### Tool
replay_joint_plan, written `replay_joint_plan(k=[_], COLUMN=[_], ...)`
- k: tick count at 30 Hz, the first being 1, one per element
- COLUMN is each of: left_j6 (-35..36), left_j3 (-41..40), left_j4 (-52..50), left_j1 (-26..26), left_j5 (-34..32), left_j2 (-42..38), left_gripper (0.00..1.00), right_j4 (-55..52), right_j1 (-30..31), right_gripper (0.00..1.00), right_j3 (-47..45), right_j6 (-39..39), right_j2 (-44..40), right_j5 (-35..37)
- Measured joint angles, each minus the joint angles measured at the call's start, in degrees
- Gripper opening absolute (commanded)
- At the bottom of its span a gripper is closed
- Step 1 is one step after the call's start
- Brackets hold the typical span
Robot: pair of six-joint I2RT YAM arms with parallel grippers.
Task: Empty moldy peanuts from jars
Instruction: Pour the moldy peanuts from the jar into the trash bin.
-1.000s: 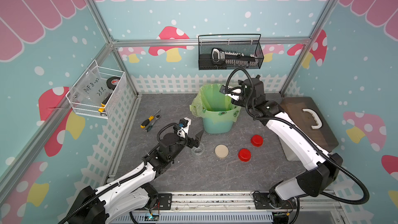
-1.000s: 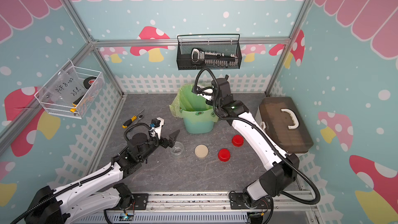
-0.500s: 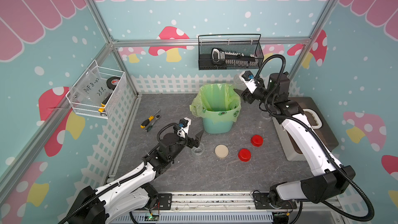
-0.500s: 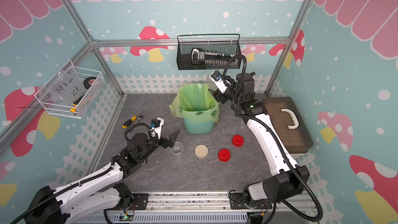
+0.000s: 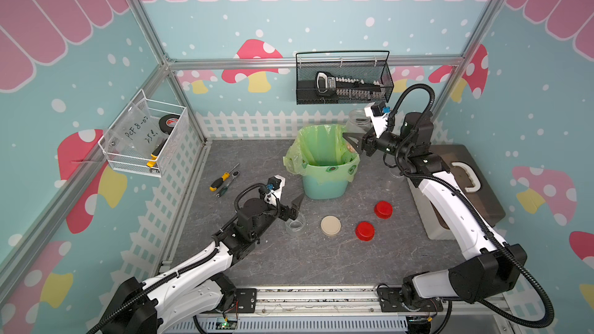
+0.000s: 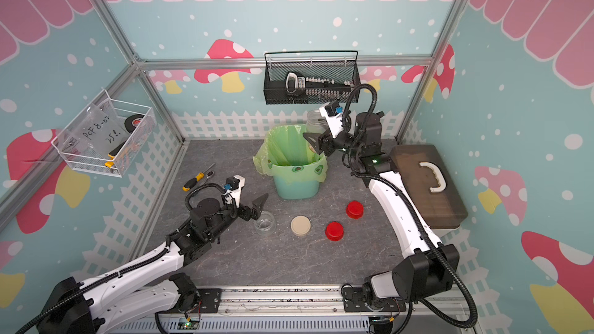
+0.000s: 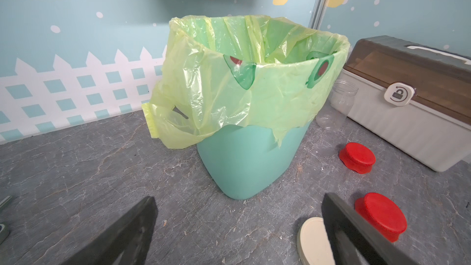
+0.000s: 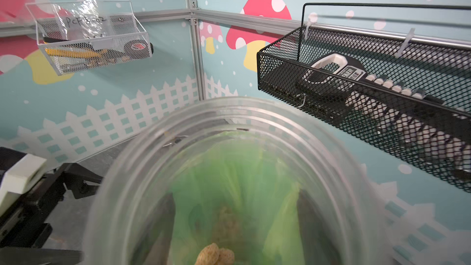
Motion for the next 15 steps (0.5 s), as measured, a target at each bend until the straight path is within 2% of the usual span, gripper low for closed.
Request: replay_joint_plan(k=[5,8,11,15], left_j6=[0.0,0.0,0.0,0.0], left_j3=[0.5,1.1,1.2,1.5], left_j4=[-0.1,-0.2,-0.4,-0.5], left_j1=[0.0,0.0,0.0,0.0], left_j5=[0.1,0.1,0.1,0.1], left_j2=[0.9,1.6,1.7,1.9], left_gripper=[0.99,0.99,0.99,0.99], right_j4=[11.3,14.3,12.4,5.4], right_j1=[0.0,0.0,0.1,1.5], right_gripper=[0.37,0.37,0.37,0.37], right_j3=[-9.7,-10.8,-8.2,-0.9], right_j6=[7.5,8.5,5.7,-3.8], right_j2=[-2.4,-2.5,-2.3,-1.6], right_j5=[1.9,3.8,5.9,13.2])
